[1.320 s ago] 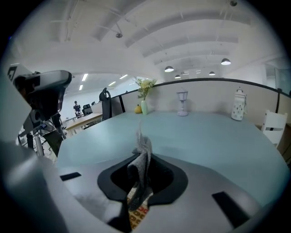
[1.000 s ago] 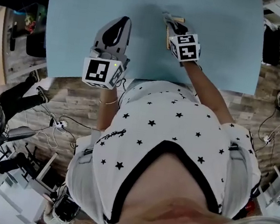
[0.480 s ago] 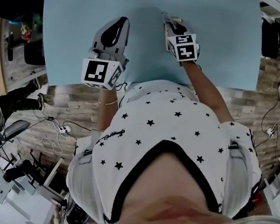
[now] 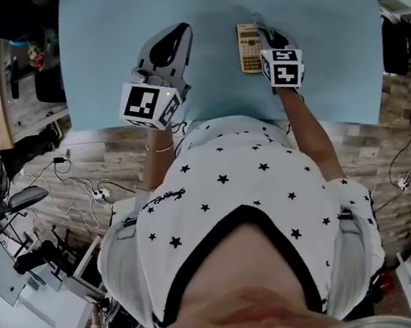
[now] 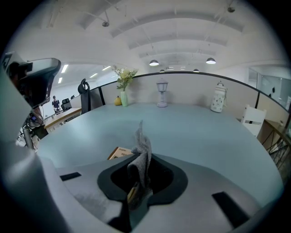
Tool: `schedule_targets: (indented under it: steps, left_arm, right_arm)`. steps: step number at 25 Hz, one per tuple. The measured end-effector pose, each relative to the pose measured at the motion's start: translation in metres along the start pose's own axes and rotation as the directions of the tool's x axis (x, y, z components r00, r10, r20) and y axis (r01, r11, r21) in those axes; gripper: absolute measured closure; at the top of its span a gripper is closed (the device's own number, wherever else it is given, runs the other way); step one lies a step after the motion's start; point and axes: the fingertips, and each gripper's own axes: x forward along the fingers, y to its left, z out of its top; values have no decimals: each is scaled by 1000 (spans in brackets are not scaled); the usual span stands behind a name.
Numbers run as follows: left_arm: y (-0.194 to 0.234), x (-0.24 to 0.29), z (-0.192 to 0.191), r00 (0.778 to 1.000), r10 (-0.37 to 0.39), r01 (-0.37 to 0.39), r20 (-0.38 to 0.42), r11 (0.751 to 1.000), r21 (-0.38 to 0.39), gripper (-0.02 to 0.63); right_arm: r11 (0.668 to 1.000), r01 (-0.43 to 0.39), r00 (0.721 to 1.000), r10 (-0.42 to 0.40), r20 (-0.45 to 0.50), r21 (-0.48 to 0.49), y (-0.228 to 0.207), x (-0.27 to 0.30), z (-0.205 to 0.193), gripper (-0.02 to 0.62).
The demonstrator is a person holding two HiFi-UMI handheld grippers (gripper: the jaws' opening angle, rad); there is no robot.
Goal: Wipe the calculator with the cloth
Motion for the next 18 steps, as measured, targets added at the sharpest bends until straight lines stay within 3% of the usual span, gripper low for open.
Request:
schedule_targets:
  steps: [5,12,18]
  left_arm:
    - [-5,5,0,1000,-28,28,0,1000,0,571]
    - [0,4,-4,1000,-10,10,-10,1000,3,571]
    - [4,2,-9,1000,-1,1,-17,1000,-11,571]
  right_arm:
    - [999,40,999,-39,-16,13,-13,-7,-10,551]
    - [999,44,999,-44,-29,9,-14,-5,-13,551]
    - [999,38,998,-40,54,29,-8,-17,9,551]
